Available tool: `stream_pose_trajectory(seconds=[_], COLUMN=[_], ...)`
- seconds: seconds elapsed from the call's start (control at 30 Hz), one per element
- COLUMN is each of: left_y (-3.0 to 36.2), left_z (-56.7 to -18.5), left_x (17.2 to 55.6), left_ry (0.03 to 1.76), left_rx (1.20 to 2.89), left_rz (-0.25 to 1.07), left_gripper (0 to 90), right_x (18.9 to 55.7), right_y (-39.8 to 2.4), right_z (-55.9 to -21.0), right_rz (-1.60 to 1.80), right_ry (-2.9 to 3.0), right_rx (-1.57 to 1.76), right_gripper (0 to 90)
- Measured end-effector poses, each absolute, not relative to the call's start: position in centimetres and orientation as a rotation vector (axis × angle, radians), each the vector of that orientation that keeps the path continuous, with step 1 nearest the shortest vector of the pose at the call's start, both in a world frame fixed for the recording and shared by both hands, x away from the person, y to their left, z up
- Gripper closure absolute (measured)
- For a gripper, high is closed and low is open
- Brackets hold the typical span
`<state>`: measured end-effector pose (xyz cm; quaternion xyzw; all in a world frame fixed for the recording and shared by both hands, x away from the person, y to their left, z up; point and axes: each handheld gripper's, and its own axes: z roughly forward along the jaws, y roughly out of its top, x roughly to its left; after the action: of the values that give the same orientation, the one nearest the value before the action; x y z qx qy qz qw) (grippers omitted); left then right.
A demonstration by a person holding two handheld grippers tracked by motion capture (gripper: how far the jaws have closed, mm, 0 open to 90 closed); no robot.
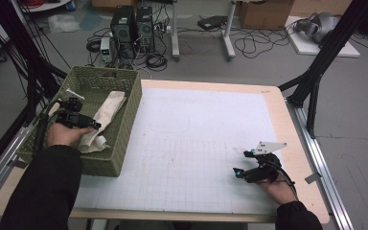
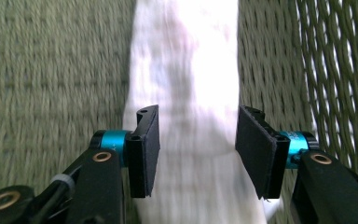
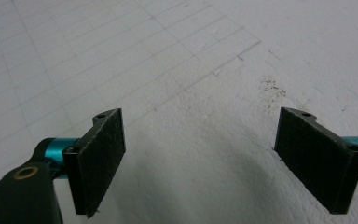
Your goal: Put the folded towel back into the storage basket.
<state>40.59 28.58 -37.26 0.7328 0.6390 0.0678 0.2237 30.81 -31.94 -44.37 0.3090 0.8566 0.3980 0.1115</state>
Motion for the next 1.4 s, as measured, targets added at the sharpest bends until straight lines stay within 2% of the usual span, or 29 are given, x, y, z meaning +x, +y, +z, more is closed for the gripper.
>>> stream_pose_trajectory(seconds=[0.1, 0.23, 0.37, 0.47, 0.6, 0.73, 0.83, 0.87, 0.9, 1.0, 1.2, 1.33, 1.4], left_y=[28.2, 28.2, 27.9, 27.5, 27.2, 27.1, 26.8, 26.7, 26.7, 26.6, 26.4, 25.0, 24.9], left_z=[-37.4, -37.7, -38.7, -39.4, -39.9, -40.0, -40.1, -40.0, -39.9, -39.4, -37.8, -37.5, -38.1], left_x=[40.3, 40.5, 40.9, 41.1, 41.2, 41.2, 41.2, 41.2, 41.1, 41.0, 41.1, 41.8, 42.1], left_ry=[1.772, 1.806, 1.851, 1.846, 1.858, 1.869, 1.874, 1.868, 1.860, 1.841, 1.821, 1.803, 1.810], left_rx=[2.094, 2.110, 2.126, 2.124, 2.120, 2.121, 2.164, 2.192, 2.204, 2.232, 2.366, 2.299, 2.206], left_rz=[0.112, 0.100, 0.116, 0.060, 0.042, 0.055, 0.123, 0.144, 0.154, 0.187, 0.259, 0.307, 0.306], left_gripper=[48.9, 47.9, 51.6, 53.6, 48.5, 48.3, 57.1, 62.4, 71.6, 80.8, 81.8, 81.3, 79.6], right_x=[30.9, 30.9, 30.9, 30.9, 30.9, 30.9, 30.9, 30.9, 30.9, 30.9, 31.0, 30.9, 30.8], right_y=[-31.9, -31.9, -31.9, -32.0, -31.9, -31.8, -31.7, -31.7, -31.7, -31.7, -31.8, -31.6, -31.6], right_z=[-44.4, -44.4, -44.4, -44.4, -44.4, -44.4, -44.4, -44.3, -44.3, -44.2, -44.2, -44.3, -44.2], right_rz=[1.168, 1.166, 1.171, 1.172, 1.178, 1.177, 1.178, 1.179, 1.180, 1.188, 1.187, 1.176, 1.179], right_ry=[2.518, 2.520, 2.520, 2.522, 2.522, 2.524, 2.529, 2.525, 2.525, 2.520, 2.522, 2.532, 2.531], right_rx=[0.902, 0.908, 0.901, 0.906, 0.903, 0.902, 0.889, 0.891, 0.890, 0.884, 0.894, 0.895, 0.892], right_gripper=[15.3, 15.3, 15.4, 15.5, 15.6, 15.8, 15.8, 15.9, 15.9, 15.9, 15.9, 16.0, 16.0])
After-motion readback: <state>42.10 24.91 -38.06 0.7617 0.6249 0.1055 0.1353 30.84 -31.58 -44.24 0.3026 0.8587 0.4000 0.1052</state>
